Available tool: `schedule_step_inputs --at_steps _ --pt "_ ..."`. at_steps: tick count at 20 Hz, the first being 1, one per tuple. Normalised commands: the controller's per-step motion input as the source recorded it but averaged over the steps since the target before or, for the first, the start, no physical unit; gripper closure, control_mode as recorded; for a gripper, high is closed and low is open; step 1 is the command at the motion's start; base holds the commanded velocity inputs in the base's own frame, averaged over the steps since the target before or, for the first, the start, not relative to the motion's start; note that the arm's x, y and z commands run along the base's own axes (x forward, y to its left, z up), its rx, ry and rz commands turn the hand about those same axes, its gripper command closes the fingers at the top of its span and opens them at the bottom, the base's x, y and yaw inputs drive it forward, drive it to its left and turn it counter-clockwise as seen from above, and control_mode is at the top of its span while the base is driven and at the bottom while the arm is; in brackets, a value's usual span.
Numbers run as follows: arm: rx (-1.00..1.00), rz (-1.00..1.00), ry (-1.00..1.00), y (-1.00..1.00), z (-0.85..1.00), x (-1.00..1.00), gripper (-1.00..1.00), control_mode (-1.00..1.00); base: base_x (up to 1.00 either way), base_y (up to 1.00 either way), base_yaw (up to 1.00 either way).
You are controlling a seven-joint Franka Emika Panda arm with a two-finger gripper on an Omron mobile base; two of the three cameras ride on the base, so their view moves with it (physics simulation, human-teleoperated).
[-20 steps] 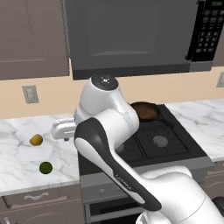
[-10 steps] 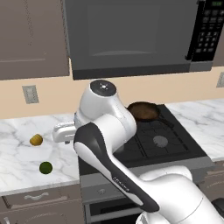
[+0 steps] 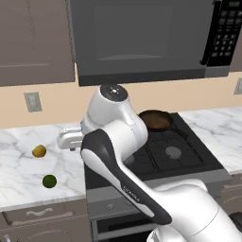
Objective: Put the lime and squash in the pan. Then turn on the rear right burner and set the heat to medium.
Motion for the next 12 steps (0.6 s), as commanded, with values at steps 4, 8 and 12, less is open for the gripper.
schedule_step_inputs --at_steps 4,8,12 --pt "0.07 0.0 0.0 0.05 0.22 0.0 -1.0 -1.0 0.0 0.0 0.0" --pt "0.04 0.0 0.0 0.09 -0.02 0.0 -1.0 -1.0 0.0 0.0 0.0" --pt "0.0 0.0 0.1 0.18 -0.11 0.03 -1.0 -1.0 0.0 0.0 0.0"
